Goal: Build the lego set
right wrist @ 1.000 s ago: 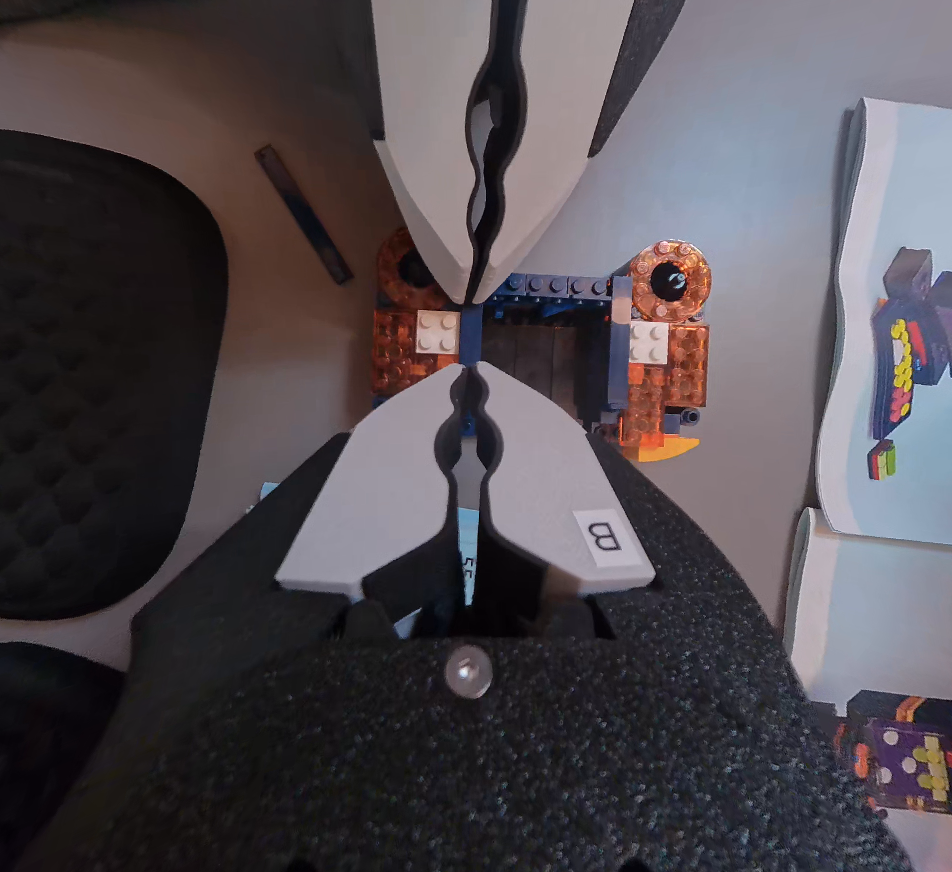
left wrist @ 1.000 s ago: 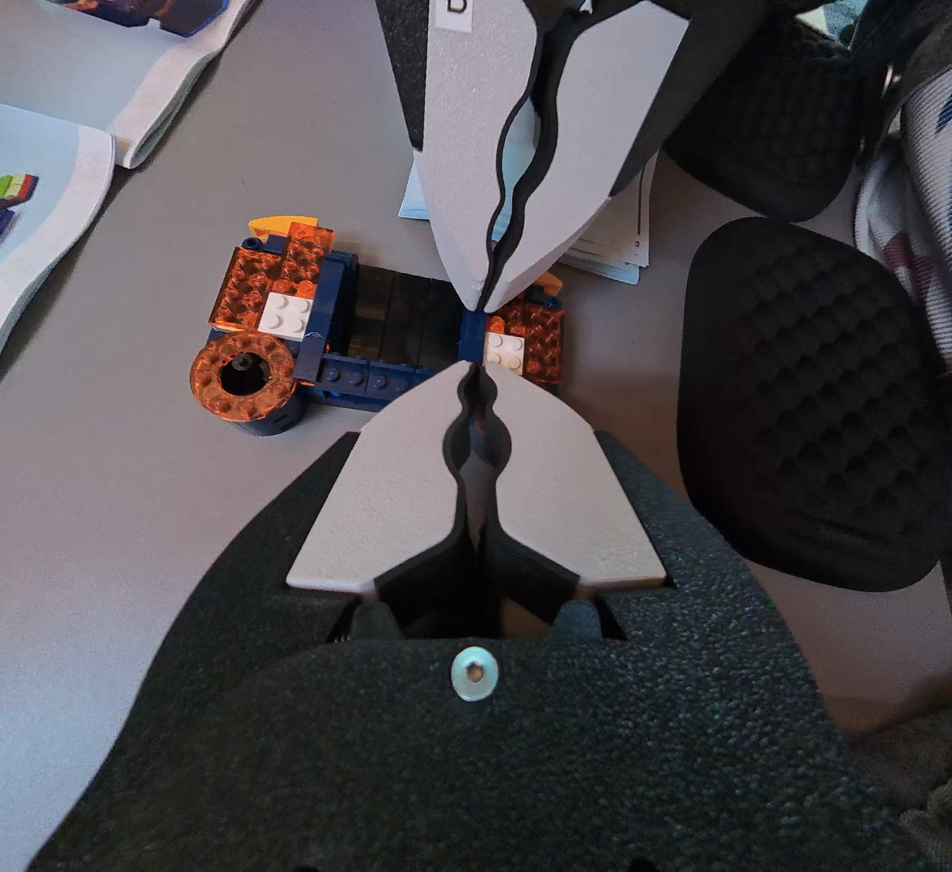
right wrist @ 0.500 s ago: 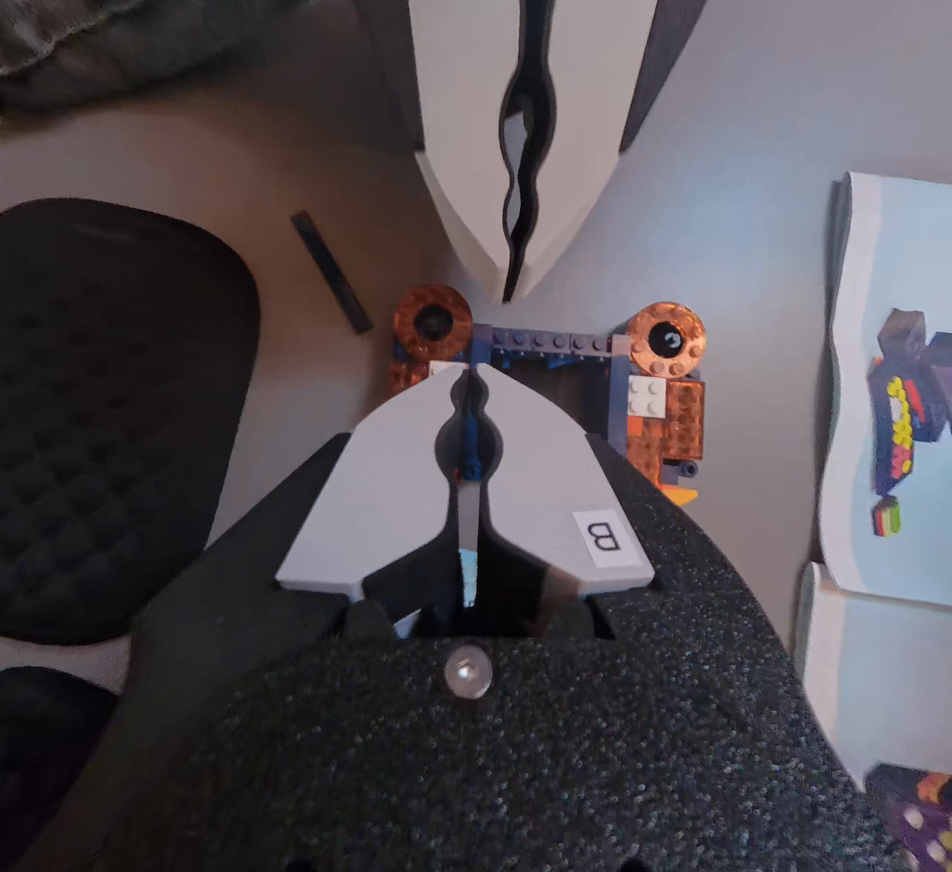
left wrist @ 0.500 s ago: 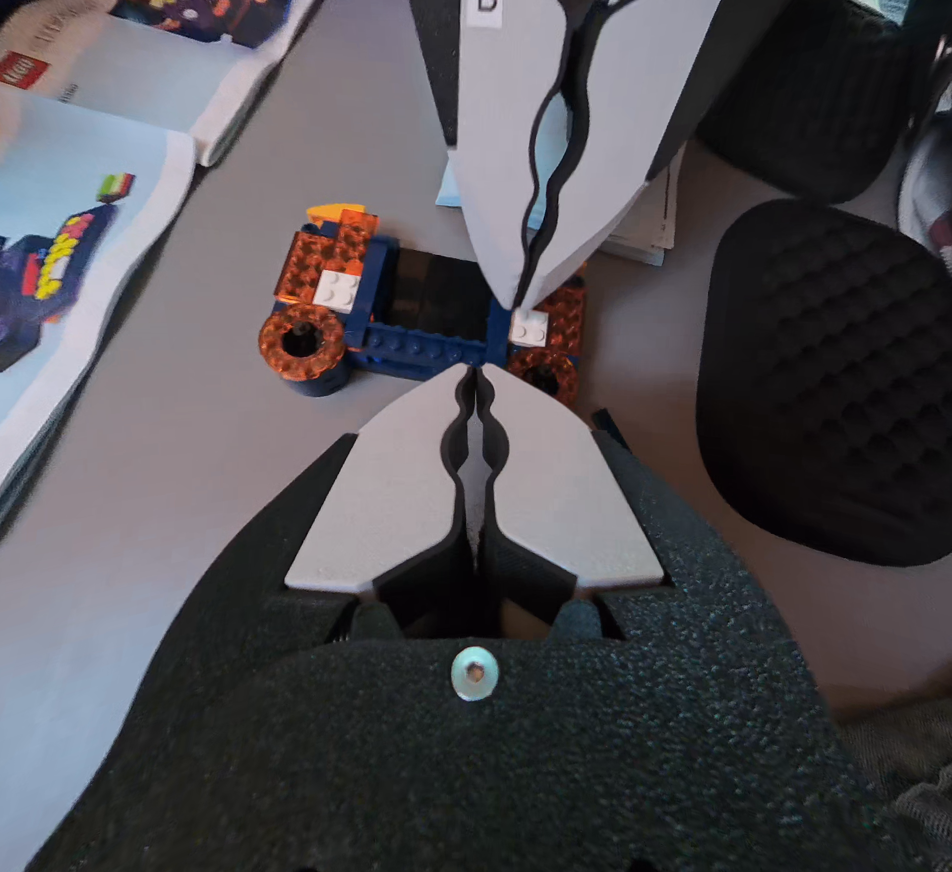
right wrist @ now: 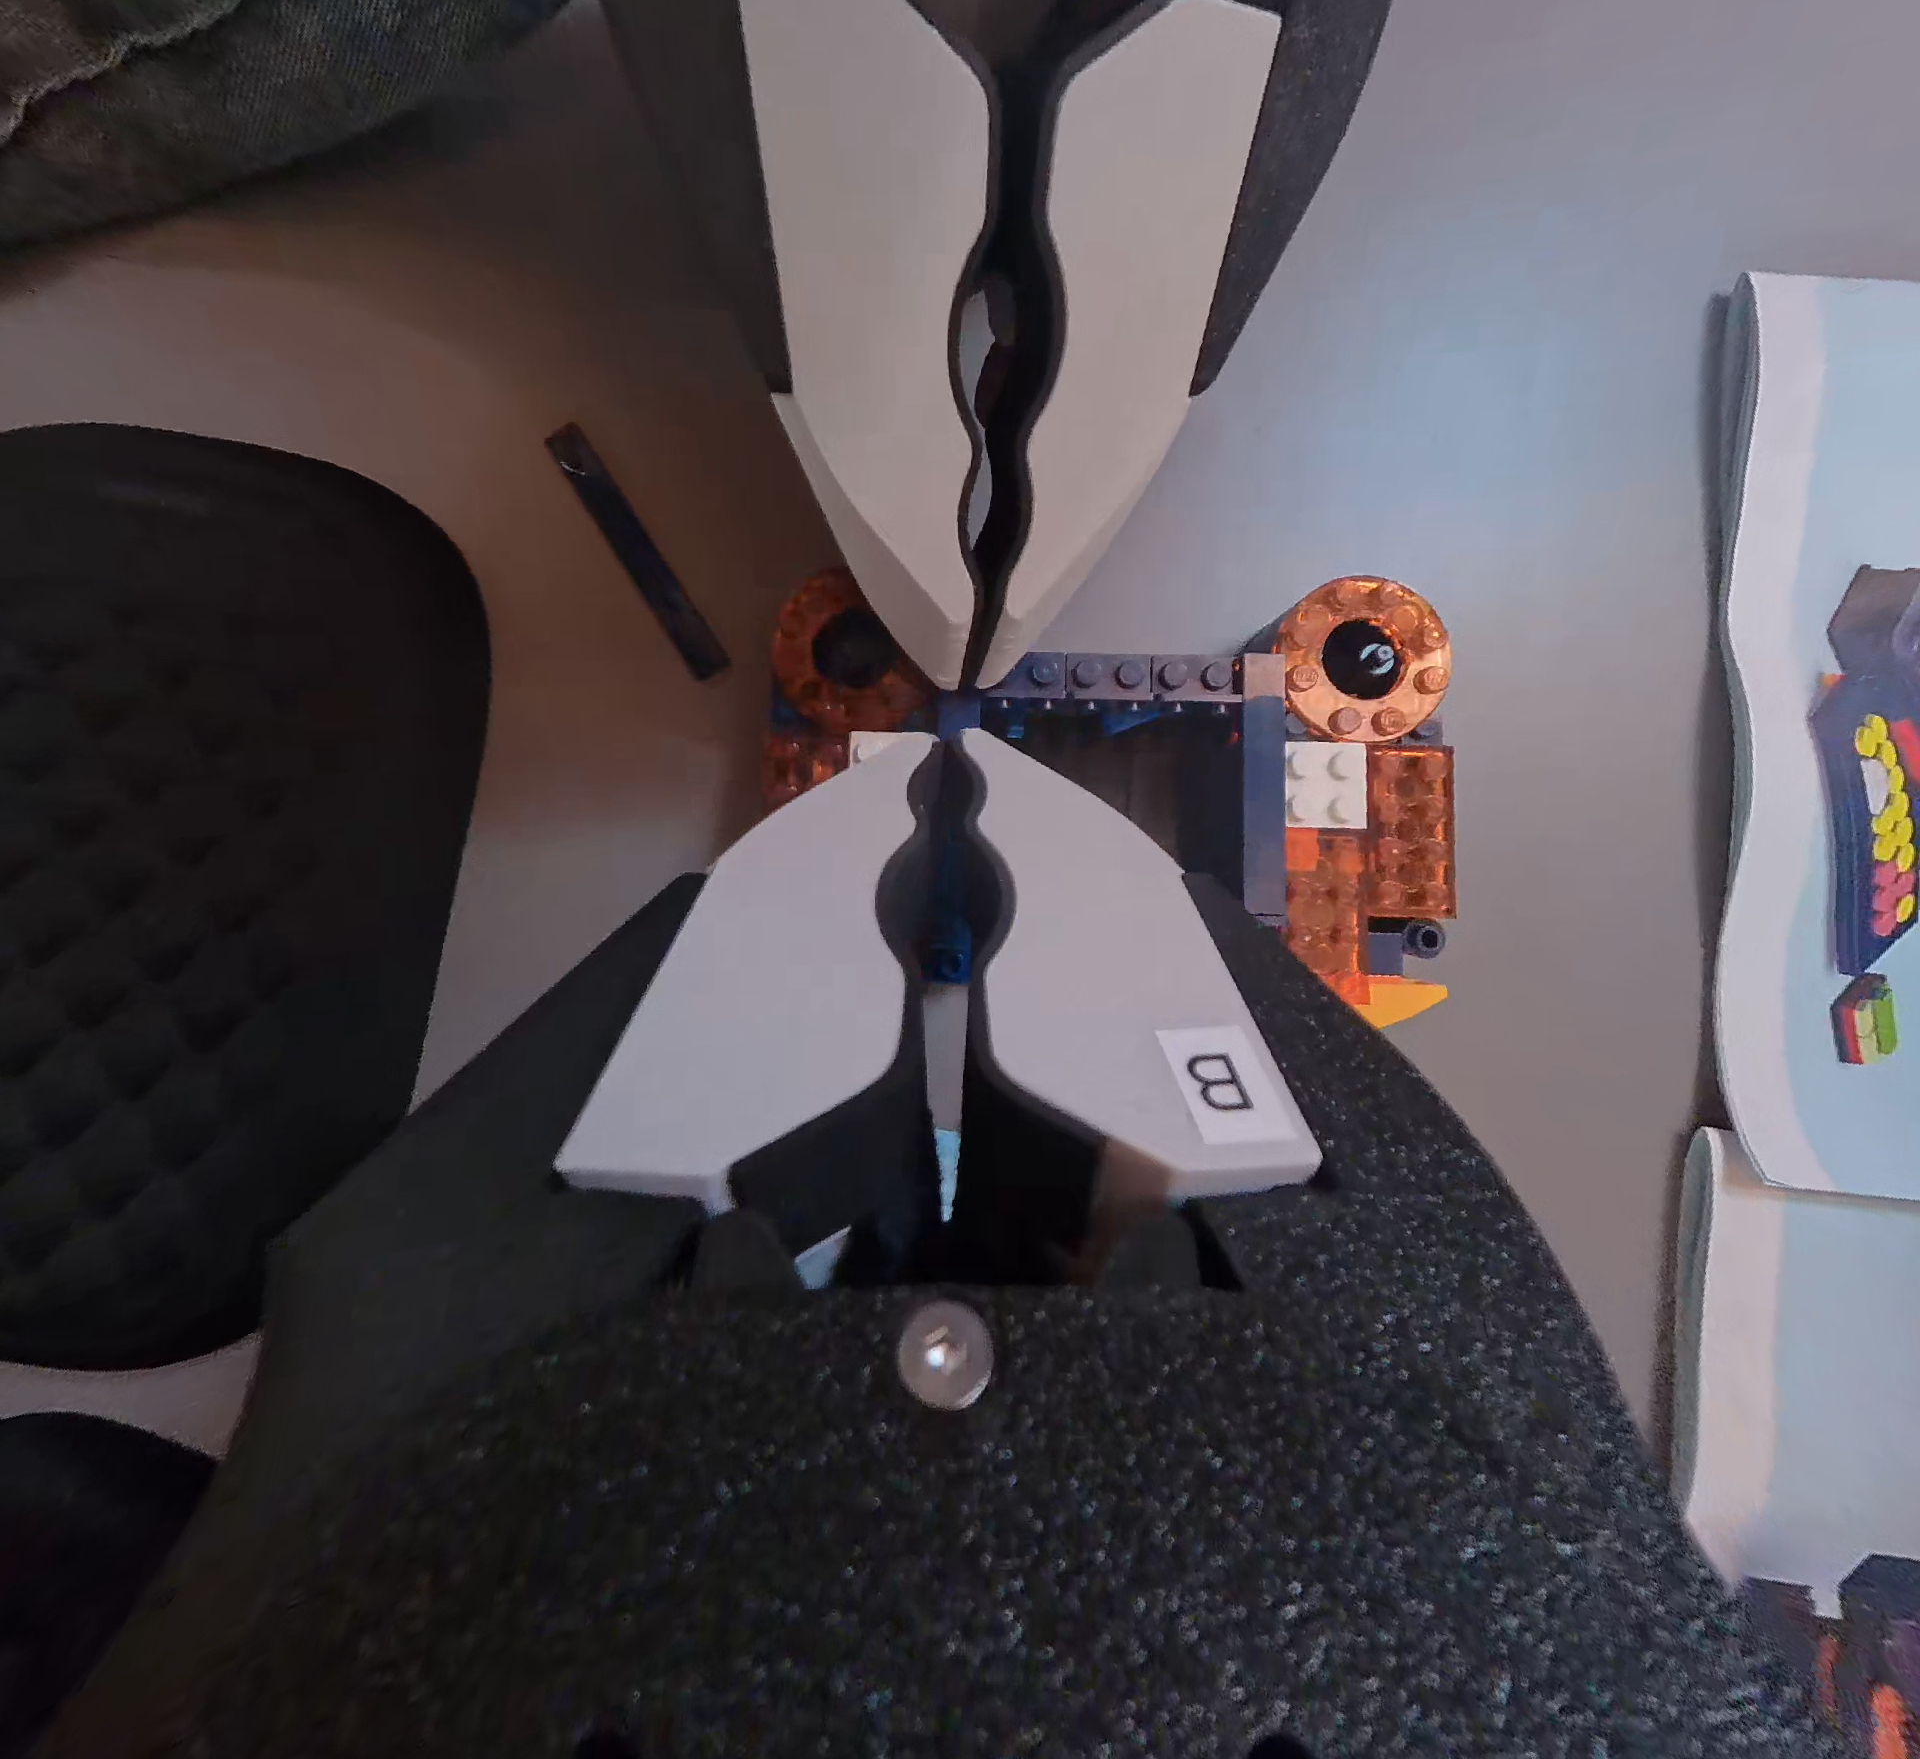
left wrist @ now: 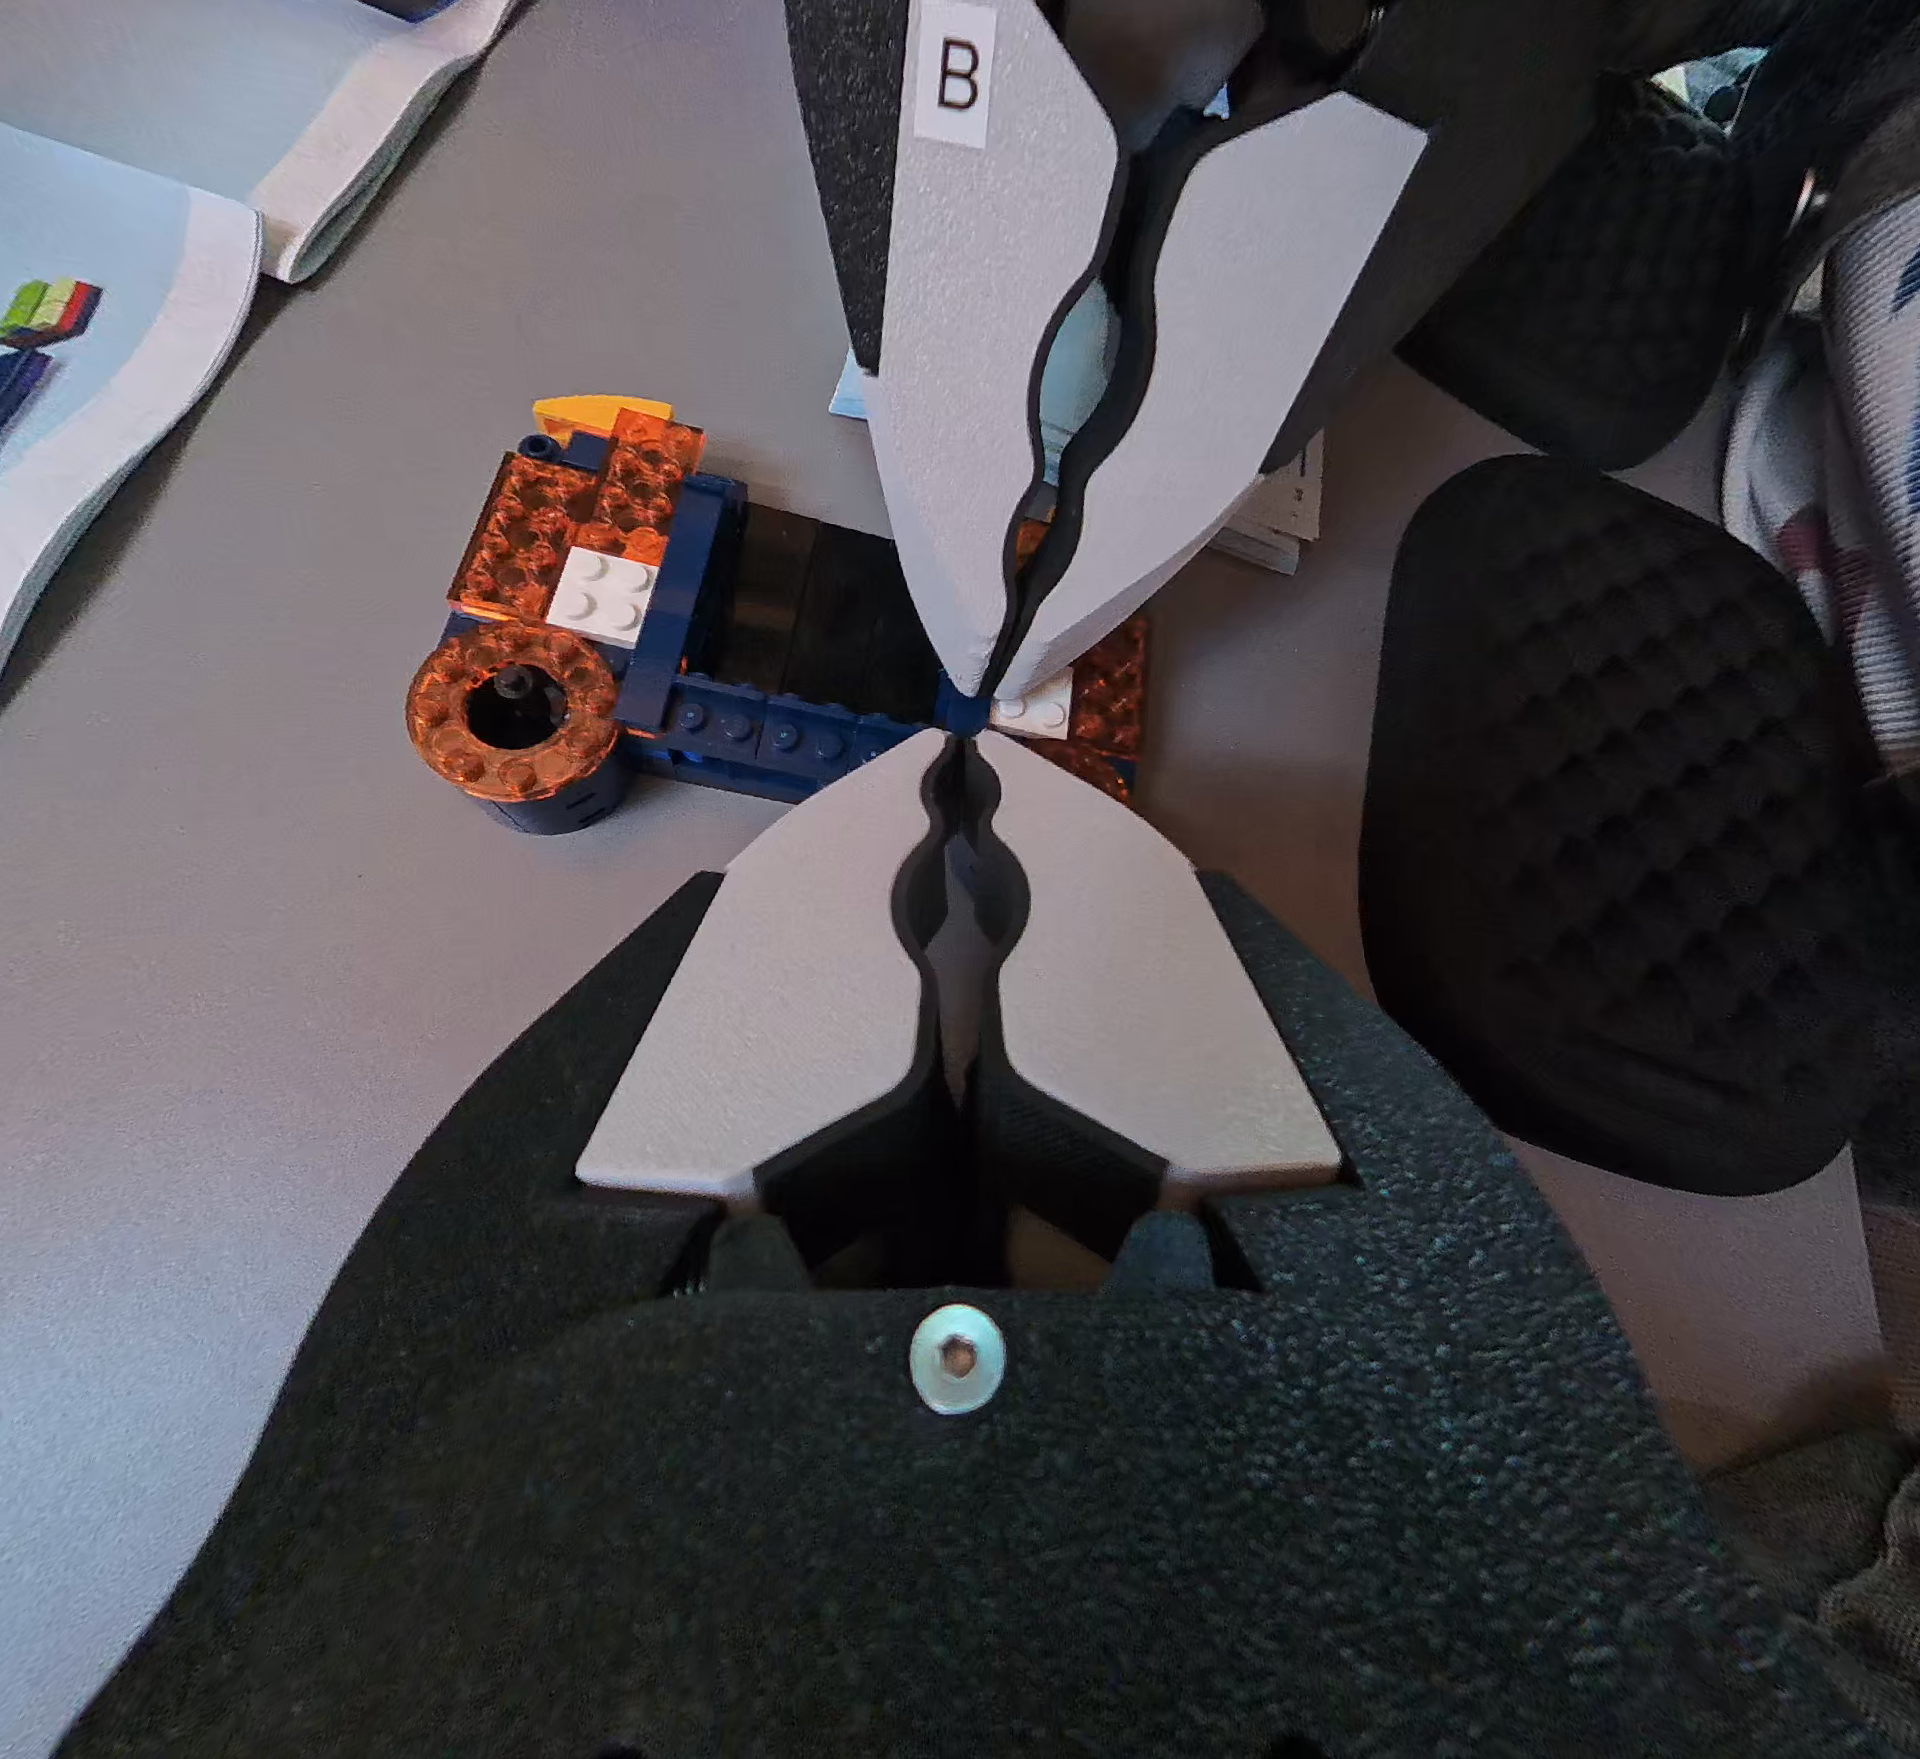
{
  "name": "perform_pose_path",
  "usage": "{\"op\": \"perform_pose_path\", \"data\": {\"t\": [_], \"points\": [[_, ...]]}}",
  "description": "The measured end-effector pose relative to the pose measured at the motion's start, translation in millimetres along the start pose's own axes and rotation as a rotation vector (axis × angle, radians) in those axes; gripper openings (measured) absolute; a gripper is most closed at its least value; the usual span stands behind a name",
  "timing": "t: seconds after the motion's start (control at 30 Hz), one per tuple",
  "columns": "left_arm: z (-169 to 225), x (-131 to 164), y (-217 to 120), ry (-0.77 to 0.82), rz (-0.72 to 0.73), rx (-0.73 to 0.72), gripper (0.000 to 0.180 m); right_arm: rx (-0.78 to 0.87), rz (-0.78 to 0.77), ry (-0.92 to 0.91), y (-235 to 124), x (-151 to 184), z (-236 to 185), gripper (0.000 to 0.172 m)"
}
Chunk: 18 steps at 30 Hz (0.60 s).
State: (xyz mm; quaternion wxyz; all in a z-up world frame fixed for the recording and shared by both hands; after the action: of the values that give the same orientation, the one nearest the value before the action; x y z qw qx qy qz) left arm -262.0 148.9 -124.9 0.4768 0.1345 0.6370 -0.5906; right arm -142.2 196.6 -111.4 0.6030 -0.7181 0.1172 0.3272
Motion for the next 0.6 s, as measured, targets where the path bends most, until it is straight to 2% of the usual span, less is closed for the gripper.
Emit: {"op": "perform_pose_path", "data": {"t": [0.23,0.33,0.4,0.43,0.47,0.5,0.53,0.6], "points": [[0.1,-1.9,1.7,-0.024,-0.015,-0.005,0.0,-0.002,0.002,0.014,0.1,0.6,0.5,0.0],[1.3,-3.0,1.7,0.034,-0.022,-0.013,0.0,0.004,0.003,-0.024,-0.1,0.0,-0.6,0.0],[1.5,-6.7,-4.5,0.072,-0.075,-0.097,0.0,-0.041,0.011,-0.016,-5.4,2.8,-1.5,0.0],[4.2,-12.3,-13.5,0.085,-0.05,-0.158,0.0,-0.052,0.07,0.012,-14.7,3.0,-1.5,0.0],[11.2,-18.8,-25.3,0.084,0.009,-0.192,0.0,-0.071,0.154,0.032,-28.3,3.4,-2.6,0.01],[20.6,-23.2,-36.8,0.066,0.064,-0.226,0.008,-0.078,0.213,0.051,-43.6,5.7,-3.9,0.01],[30.8,-23.3,-46.0,0.04,0.094,-0.278,0.01,-0.075,0.232,0.062,-58.6,10.8,-6.0,0.011],[52.4,-9.9,-50.9,-0.009,0.056,-0.37,0.018,-0.021,0.234,0.066,-87.2,26.1,-11.4,0.013]]}}
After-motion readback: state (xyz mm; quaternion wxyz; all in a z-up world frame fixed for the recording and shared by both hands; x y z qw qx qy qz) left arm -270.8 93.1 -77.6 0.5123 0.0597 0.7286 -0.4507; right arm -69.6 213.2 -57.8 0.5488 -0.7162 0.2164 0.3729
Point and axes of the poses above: each gripper's, where its closed fingertips meet, y out along the fingers, x out of its underside, z = x × y across the jaws, the point moved 9 cm from there along -y, back along the fingers, and after that the axes turned 5 degrees about y, right-handed, at the moved point
